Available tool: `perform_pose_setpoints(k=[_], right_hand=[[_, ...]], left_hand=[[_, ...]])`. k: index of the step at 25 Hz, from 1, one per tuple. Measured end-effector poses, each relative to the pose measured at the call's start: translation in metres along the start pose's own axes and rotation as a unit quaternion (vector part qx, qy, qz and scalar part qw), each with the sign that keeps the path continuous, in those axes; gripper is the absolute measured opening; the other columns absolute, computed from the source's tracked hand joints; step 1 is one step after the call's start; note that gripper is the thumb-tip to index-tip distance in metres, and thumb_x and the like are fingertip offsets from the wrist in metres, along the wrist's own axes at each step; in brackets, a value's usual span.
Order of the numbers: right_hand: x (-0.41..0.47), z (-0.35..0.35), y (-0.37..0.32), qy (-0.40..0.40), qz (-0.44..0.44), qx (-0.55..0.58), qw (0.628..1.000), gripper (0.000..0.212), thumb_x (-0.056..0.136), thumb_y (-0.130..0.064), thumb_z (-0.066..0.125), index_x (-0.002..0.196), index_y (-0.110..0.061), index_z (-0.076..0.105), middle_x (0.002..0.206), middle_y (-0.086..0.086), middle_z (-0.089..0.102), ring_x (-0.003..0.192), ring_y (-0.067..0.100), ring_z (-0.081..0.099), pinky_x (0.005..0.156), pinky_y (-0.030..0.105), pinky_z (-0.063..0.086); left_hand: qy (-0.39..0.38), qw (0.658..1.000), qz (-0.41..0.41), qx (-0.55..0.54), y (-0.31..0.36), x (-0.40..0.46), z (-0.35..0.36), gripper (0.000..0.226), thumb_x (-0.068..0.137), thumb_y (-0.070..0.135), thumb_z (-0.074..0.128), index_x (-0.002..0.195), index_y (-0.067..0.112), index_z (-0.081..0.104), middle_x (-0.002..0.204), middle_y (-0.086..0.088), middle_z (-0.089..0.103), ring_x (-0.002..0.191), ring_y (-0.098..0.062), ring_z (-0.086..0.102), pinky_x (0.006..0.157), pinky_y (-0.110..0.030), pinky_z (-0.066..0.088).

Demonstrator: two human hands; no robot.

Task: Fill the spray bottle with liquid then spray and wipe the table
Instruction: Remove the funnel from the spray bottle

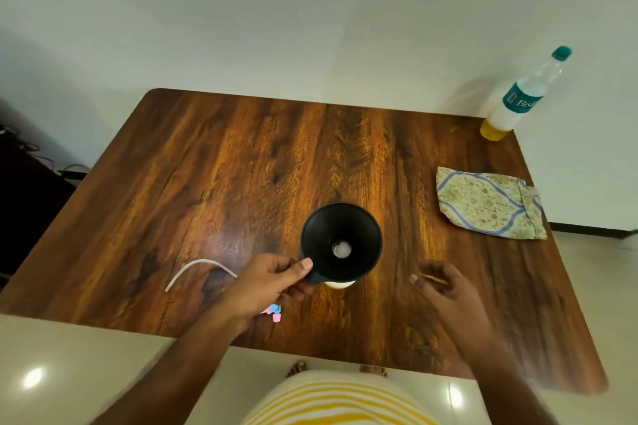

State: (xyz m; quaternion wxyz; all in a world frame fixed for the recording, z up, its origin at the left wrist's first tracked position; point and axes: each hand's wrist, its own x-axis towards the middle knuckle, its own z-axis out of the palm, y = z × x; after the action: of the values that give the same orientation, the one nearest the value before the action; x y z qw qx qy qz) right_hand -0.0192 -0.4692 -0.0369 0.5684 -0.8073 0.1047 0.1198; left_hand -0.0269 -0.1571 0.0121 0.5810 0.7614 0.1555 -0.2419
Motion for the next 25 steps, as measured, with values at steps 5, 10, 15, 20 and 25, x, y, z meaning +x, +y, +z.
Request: perform_pose_setpoints(k=[5, 10, 15, 20, 25], right_hand=[[-0.018, 0.004, 0.008, -0.004, 0.016, 0.031, 0.999, 0.026, 0.085, -0.025, 0.070, 0.110, -0.028, 0.064, 0.108, -0.006, 0.069, 0.094, 0.015, 0.070, 0.072, 0.033, 0.060], [-0.021, 0.001, -0.002, -0.006, 0.017, 0.043, 0.999, 0.024, 0.087, -0.022, 0.068, 0.111, -0.025, 0.064, 0.107, -0.004, 0.069, 0.088, 0.013, 0.071, 0.061, 0.024, 0.058], [-0.020, 0.001, -0.017, -0.025, 0.015, 0.042, 0.999, 0.023, 0.088, -0.022, 0.067, 0.110, -0.026, 0.064, 0.107, -0.005, 0.069, 0.089, 0.011, 0.070, 0.061, 0.025, 0.058], [-0.024, 0.006, -0.040, -0.057, 0.006, 0.033, 0.998, 0.013, 0.087, -0.031, 0.066, 0.098, -0.026, 0.069, 0.095, 0.002, 0.072, 0.082, 0.025, 0.069, 0.071, 0.043, 0.059], [-0.037, 0.022, -0.071, -0.161, 0.029, 0.125, 0.979, 0.032, 0.085, -0.037, 0.061, 0.098, -0.009, 0.072, 0.093, 0.014, 0.072, 0.088, 0.030, 0.069, 0.076, 0.038, 0.054]], left_hand=[[-0.014, 0.997, 0.071, -0.032, 0.002, 0.000, 0.000, 0.019, 0.096, 0.024, 0.060, 0.092, 0.012, 0.074, 0.075, 0.000, 0.076, 0.070, -0.008, 0.067, 0.065, -0.018, 0.049], [-0.008, 0.992, 0.115, -0.061, 0.011, -0.004, 0.000, 0.019, 0.096, 0.019, 0.060, 0.089, 0.007, 0.074, 0.071, -0.002, 0.075, 0.066, -0.009, 0.066, 0.062, -0.017, 0.050], [-0.007, 0.987, 0.139, -0.076, 0.014, -0.014, 0.000, 0.020, 0.097, 0.013, 0.058, 0.091, 0.001, 0.072, 0.066, 0.002, 0.072, 0.059, -0.002, 0.062, 0.056, -0.012, 0.046], [0.027, 0.982, 0.163, -0.087, 0.015, -0.021, 0.008, 0.021, 0.096, 0.012, 0.059, 0.083, -0.001, 0.070, 0.062, 0.002, 0.070, 0.060, -0.001, 0.064, 0.058, -0.013, 0.048], [0.084, 0.970, 0.204, -0.102, 0.020, -0.027, 0.035, 0.023, 0.086, 0.029, 0.064, 0.074, 0.012, 0.073, 0.063, 0.000, 0.070, 0.063, -0.007, 0.063, 0.061, -0.018, 0.048]])
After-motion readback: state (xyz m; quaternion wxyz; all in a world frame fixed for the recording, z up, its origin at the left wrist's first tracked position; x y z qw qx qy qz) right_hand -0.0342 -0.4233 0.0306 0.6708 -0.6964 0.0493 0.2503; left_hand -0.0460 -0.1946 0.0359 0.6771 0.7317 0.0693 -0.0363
